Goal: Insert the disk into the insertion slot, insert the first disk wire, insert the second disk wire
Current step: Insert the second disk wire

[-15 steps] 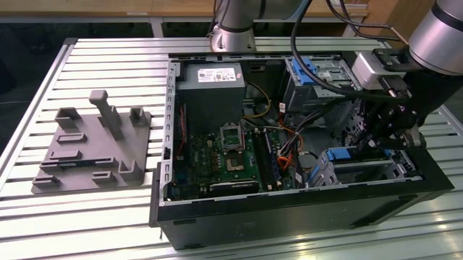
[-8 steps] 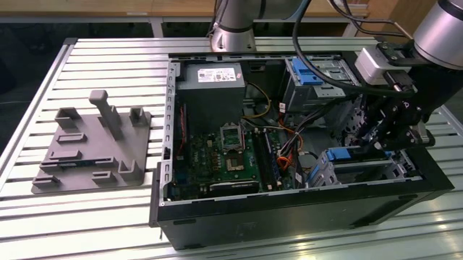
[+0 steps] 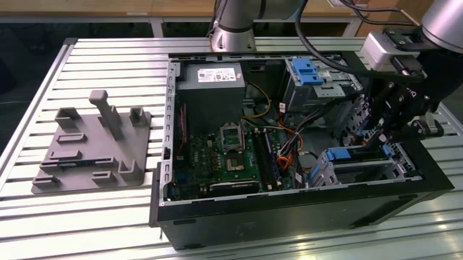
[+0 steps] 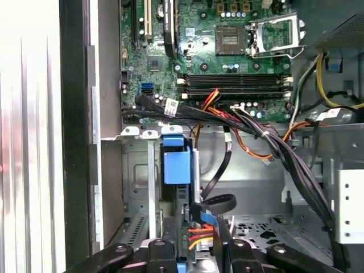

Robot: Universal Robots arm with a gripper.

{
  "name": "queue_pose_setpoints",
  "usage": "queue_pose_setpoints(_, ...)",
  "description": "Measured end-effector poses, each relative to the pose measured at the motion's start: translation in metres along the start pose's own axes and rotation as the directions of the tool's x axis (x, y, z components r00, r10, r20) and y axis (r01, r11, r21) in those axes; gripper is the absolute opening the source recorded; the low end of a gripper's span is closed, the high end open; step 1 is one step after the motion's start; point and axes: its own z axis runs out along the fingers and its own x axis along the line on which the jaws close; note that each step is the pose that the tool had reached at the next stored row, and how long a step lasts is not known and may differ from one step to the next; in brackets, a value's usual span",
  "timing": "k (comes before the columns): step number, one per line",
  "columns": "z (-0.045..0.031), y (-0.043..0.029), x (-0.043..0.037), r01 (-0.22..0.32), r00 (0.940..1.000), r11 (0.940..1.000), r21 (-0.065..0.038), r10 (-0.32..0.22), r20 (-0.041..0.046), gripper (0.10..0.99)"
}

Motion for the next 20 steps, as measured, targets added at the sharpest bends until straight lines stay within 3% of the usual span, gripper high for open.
queue_pose_setpoints(4,-0.0033,0.0004,-0.0112,0.0,1.0,1.0,0.0,0.0,-0.0052,0.392)
queue_pose_setpoints(8,-0.0033,0.0008,-0.022,0.0,0.9998,1.0,0.001,0.0,-0.0196,0.392)
queue_pose_setpoints(10,-0.0032,0.0015,-0.0243,0.0,0.9993,1.0,0.001,0.0,-0.0365,0.392)
queue_pose_setpoints(13,-0.0032,0.0032,-0.0277,0.002,0.997,1.0,-0.001,-0.002,-0.0769,0.392)
queue_pose_setpoints(15,-0.0031,0.0046,-0.0301,0.007,0.9956,1.0,-0.002,-0.007,-0.0931,0.392)
queue_pose_setpoints(17,-0.0031,0.0055,-0.0333,0.013,0.9947,0.9999,-0.002,-0.013,-0.1019,0.392)
queue_pose_setpoints(20,-0.0031,0.0059,-0.0412,0.02,0.9944,0.9998,-0.003,-0.021,-0.1035,0.392)
